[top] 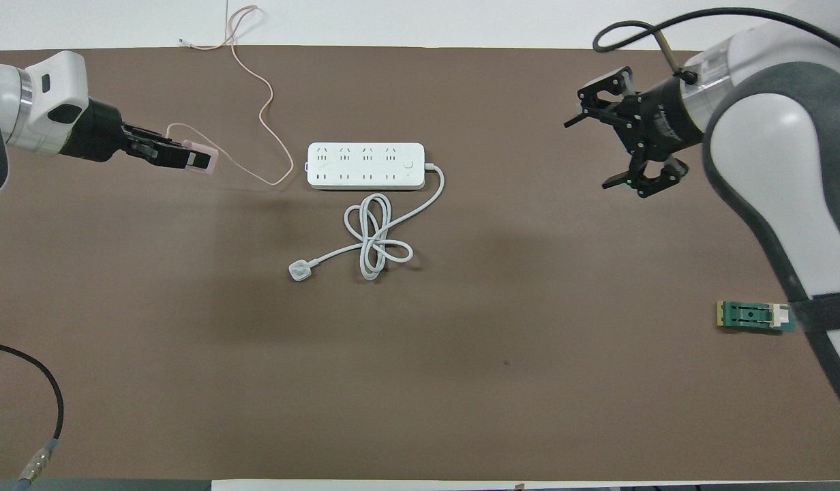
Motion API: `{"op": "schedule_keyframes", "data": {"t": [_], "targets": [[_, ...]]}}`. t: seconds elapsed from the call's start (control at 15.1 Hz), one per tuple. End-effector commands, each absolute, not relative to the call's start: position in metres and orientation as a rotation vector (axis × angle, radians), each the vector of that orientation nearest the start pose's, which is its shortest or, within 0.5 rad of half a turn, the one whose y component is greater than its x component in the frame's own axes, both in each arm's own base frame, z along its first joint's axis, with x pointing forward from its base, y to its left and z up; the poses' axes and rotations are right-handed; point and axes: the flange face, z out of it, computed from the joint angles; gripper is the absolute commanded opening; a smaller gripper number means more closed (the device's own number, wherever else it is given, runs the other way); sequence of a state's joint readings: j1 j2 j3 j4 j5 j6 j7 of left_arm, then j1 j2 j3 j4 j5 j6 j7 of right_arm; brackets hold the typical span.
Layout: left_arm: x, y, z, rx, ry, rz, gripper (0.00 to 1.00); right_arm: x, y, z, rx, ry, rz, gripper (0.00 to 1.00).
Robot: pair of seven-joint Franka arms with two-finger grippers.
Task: Plug charger into power strip
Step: 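Open the right gripper and withdraw it while the left gripper holds the charger, then carry the charger with the left gripper to the power strip's end socket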
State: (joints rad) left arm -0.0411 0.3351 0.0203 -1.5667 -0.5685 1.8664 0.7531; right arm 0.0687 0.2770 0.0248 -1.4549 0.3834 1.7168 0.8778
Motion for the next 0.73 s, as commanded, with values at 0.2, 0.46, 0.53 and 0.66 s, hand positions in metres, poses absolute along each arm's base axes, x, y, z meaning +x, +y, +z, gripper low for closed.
{"op": "schedule_keyframes", "data": {"t": [0.2, 0.46, 0.53, 0.66], "targets": [[0.691, -0.116, 0.458, 2.642, -1.462, 0.491, 0.00, 0.604, 0.046, 0.588, -3.078, 0.120, 0.015, 1.00], [0.691, -0.177, 0.463, 2.629, -1.709, 0.639, 0.00, 0.569, 0.033, 0.622, -3.203, -0.178, 0.045, 1.00], [0.688, -0.189, 0.463, 2.609, -1.737, 0.639, 0.00, 0.562, 0.027, 0.627, -3.204, -0.172, 0.065, 1.00], [0.677, -0.213, 0.457, 2.571, -1.775, 0.586, 0.00, 0.543, 0.020, 0.623, -3.203, -0.162, 0.111, 1.00]]}}
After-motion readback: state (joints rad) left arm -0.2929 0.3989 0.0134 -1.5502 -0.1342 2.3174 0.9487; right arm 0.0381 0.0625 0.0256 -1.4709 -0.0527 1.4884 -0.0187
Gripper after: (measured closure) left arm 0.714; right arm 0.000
